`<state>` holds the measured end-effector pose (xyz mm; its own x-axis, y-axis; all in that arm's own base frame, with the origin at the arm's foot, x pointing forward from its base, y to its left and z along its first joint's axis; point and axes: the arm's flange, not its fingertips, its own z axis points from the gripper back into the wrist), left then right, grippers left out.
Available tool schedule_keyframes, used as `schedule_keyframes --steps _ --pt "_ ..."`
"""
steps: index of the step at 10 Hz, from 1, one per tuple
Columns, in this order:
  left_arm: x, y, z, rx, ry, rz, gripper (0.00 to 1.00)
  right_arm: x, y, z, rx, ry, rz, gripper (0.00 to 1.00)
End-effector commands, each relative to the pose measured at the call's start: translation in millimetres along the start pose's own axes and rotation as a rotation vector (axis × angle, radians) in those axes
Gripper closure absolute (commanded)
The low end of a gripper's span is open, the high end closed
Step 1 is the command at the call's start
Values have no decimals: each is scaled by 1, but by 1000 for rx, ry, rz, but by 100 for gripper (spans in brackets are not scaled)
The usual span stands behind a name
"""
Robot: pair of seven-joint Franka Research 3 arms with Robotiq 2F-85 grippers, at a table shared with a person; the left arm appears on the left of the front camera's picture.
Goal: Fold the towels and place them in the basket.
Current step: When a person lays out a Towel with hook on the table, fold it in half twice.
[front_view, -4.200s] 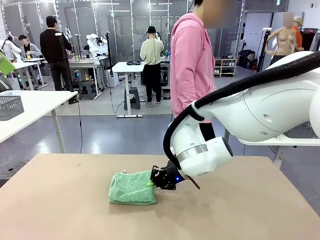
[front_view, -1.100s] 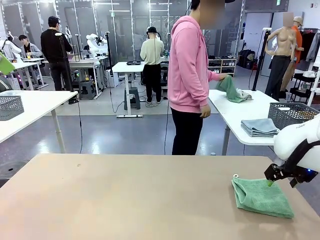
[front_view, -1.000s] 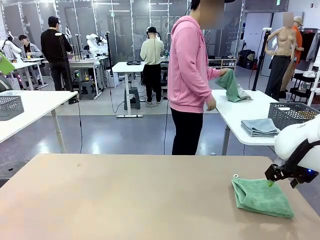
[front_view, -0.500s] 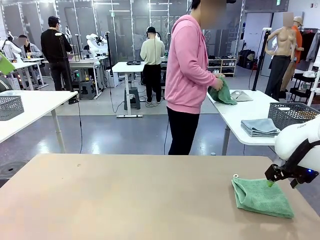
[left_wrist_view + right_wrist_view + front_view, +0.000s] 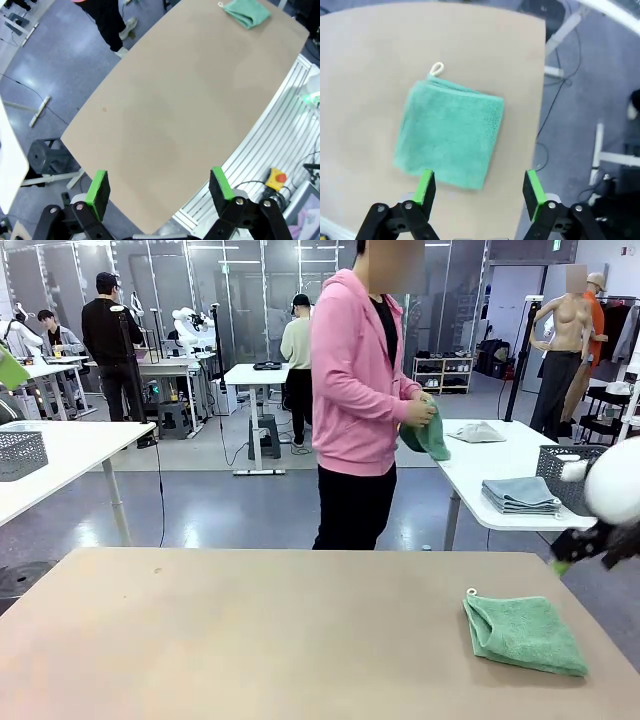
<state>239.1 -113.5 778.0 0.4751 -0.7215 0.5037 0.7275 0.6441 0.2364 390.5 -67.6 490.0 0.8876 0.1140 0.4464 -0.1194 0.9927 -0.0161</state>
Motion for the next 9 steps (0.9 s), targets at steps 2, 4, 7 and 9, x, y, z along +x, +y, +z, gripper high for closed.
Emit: schedule_keyframes --steps 2,4,7,9 --pt "-2 0 0 18 7 3 0 12 46 123 74 -31 220 12" --pt "-2 0 0 18 7 3 0 0 89 201 152 -79 375 12" --pt "-2 0 0 18 7 3 0 -30 134 273 256 -12 439 12" --pt "-2 0 0 18 7 3 0 -53 157 298 271 4 448 12"
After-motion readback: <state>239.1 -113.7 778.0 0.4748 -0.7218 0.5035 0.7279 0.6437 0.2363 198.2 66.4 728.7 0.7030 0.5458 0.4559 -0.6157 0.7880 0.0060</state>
